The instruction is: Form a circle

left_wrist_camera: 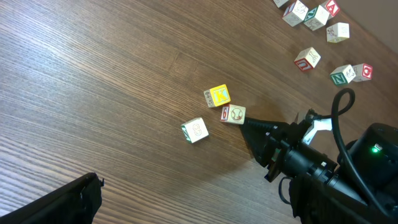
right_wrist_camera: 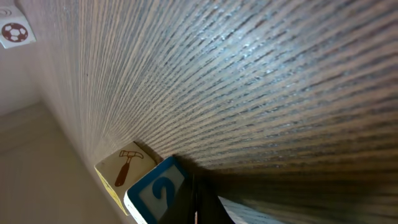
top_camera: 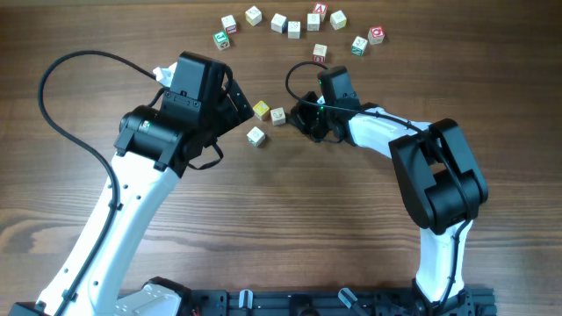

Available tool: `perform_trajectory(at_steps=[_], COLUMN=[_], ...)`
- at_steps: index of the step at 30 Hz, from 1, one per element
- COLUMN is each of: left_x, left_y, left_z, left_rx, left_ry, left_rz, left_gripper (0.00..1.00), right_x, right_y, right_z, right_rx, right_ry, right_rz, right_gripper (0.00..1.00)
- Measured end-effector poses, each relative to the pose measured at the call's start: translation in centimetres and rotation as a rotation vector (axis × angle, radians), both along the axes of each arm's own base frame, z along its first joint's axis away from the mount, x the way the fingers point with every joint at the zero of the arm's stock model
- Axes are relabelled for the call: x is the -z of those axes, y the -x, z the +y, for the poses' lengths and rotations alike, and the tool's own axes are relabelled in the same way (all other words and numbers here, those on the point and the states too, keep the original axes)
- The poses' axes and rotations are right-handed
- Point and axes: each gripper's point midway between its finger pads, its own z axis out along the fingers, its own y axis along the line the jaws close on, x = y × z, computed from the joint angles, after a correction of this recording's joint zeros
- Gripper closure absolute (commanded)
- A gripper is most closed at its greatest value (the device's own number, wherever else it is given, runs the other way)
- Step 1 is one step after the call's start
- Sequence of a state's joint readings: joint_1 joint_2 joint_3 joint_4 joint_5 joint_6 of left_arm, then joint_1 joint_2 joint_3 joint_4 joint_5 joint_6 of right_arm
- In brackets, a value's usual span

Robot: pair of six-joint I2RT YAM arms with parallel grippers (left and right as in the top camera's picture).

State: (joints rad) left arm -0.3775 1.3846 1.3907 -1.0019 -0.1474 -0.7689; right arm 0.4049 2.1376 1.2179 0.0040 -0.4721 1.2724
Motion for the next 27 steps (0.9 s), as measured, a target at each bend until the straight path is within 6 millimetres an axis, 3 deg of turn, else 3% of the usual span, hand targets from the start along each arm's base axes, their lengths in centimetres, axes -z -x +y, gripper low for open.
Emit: perform_trajectory(at_steps=[27], left_x=[0.0], left_y=[0.0], left_z=[0.0], left_rx=[0.0], left_ry=[0.0], left_rz=[0.0], left_gripper=[0.0], right_x=[0.05], right_y=[0.01], right_z=[-0.07], right_rx=[0.073], right_ry=[-0.026], right_rz=[0.065], right_gripper=[0.96])
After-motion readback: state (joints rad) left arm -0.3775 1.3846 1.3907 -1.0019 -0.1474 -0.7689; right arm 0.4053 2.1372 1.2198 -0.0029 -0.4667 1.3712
